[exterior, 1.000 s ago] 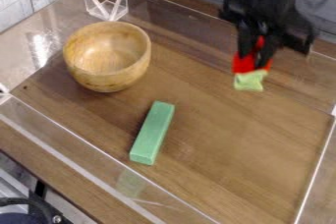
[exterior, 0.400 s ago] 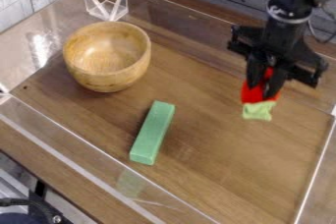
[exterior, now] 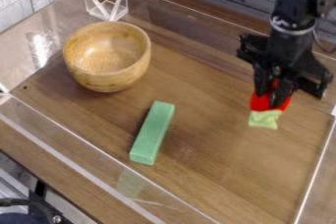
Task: Move the red object to the right side of the table
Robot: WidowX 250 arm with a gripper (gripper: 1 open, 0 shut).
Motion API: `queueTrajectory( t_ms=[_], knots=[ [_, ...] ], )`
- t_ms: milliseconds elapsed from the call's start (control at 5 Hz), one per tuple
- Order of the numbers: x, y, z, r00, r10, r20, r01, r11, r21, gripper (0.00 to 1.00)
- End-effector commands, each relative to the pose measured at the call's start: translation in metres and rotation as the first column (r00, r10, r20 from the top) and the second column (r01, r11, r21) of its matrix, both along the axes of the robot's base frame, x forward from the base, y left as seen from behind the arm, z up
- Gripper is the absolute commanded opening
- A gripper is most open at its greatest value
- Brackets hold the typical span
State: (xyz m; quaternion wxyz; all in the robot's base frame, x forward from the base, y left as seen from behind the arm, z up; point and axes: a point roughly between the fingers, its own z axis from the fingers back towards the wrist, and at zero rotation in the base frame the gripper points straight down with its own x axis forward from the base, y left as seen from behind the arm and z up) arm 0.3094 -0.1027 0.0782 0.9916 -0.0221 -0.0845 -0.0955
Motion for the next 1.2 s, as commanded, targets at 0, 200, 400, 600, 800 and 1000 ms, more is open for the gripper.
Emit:
queueTrajectory(
  t_ms=[0,200,400,600,800,1000],
  knots=[
    [0.015,-0.001,0.014,0.999,0.039,0.037,-0.039,0.999,-0.015,0.00],
    [0.025,-0.001,0.020,0.997,0.071,0.030,-0.070,0.997,-0.008,0.00],
    [0.025,-0.016,0.015,0.996,0.089,0.026,-0.089,0.996,-0.012,0.00],
    [0.026,-0.030,0.011,0.994,0.103,0.022,-0.103,0.995,-0.016,0.00],
    [0.028,-0.029,0.000,0.999,0.041,0.018,-0.041,0.999,-0.004,0.00],
    [0.033,-0.021,-0.009,1.000,-0.003,0.019,0.003,1.000,0.011,0.00]
  ],
)
